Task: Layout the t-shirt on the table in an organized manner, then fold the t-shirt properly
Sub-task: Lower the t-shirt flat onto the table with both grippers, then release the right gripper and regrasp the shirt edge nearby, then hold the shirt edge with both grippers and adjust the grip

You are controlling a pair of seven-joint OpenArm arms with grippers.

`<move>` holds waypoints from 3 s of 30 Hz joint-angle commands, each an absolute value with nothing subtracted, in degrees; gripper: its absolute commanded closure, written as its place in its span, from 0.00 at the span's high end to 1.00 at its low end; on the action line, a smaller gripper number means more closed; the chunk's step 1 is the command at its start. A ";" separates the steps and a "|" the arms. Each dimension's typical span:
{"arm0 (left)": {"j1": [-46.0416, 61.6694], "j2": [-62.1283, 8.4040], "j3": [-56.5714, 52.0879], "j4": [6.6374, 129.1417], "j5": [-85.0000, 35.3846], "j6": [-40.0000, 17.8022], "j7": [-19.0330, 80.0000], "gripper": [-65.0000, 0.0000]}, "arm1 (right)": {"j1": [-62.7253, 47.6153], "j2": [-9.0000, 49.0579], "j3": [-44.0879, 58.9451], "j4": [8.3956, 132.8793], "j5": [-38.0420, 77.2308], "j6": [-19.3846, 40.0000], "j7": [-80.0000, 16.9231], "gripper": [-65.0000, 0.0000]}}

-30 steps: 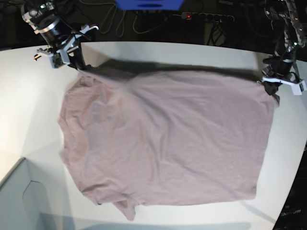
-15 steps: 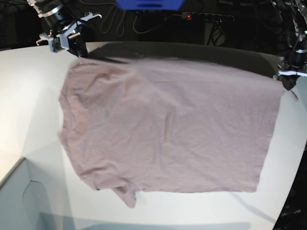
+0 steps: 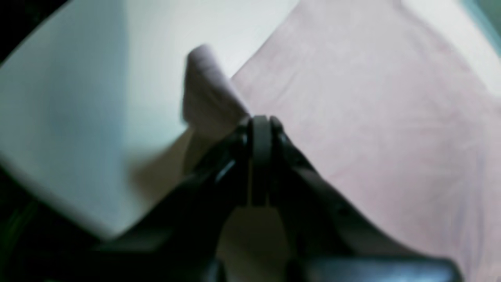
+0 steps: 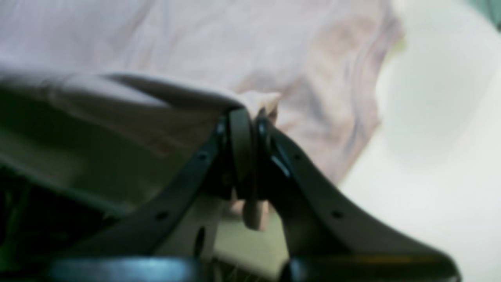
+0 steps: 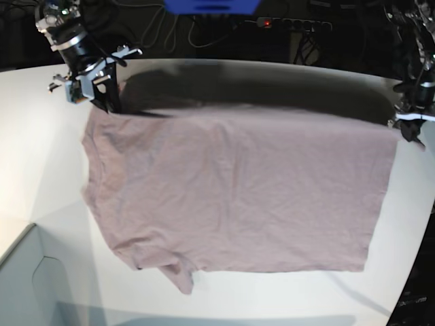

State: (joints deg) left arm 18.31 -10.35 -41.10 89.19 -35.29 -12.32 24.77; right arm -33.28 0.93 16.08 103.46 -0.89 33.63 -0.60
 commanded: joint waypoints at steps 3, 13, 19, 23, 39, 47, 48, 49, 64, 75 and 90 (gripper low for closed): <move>15.16 -12.53 -41.36 89.98 -35.65 -12.62 23.16 0.00 | -29.67 1.10 16.22 102.55 0.04 34.33 0.92 0.00; 5.05 -19.82 -29.32 81.89 -35.65 -12.53 23.08 0.00 | -11.74 5.14 16.22 88.92 -0.04 34.33 -0.92 0.00; 0.40 -21.05 -27.82 74.24 -35.65 -12.53 23.08 0.00 | -2.95 5.41 16.13 83.91 -0.04 34.33 -5.58 0.00; -0.75 -21.05 -27.82 71.96 -35.65 -12.53 23.08 0.00 | 0.40 5.93 12.53 81.54 -0.04 34.33 -7.25 0.00; -4.53 -21.05 -27.82 68.18 -35.56 -12.53 23.08 0.01 | 6.29 6.73 6.90 72.13 -7.96 34.33 -7.52 0.05; -7.08 -21.05 -27.74 61.49 -35.65 -12.53 23.08 0.43 | 5.93 6.37 12.18 73.10 -9.10 34.24 -7.52 0.43; -7.16 -21.05 -27.82 61.49 -35.65 -12.53 23.08 0.49 | 5.85 5.67 13.41 73.71 -9.10 34.24 -7.52 0.47; -7.25 -21.05 -28.09 61.49 -35.65 -12.53 22.90 0.55 | 5.85 5.05 14.64 74.33 -9.10 34.24 -7.52 0.50; -2.07 -20.97 -30.81 60.88 -35.65 -12.53 22.64 0.65 | -9.01 1.27 18.07 85.23 -9.10 34.24 -6.99 0.54; -9.98 -20.97 -30.81 53.05 -35.65 -12.35 22.64 0.65 | -13.32 1.63 18.15 85.23 -9.10 34.24 -6.99 0.54; -10.95 -20.97 -30.73 48.66 -35.65 -12.00 16.48 0.65 | -13.93 1.71 20.62 86.11 -9.10 34.24 -6.99 0.54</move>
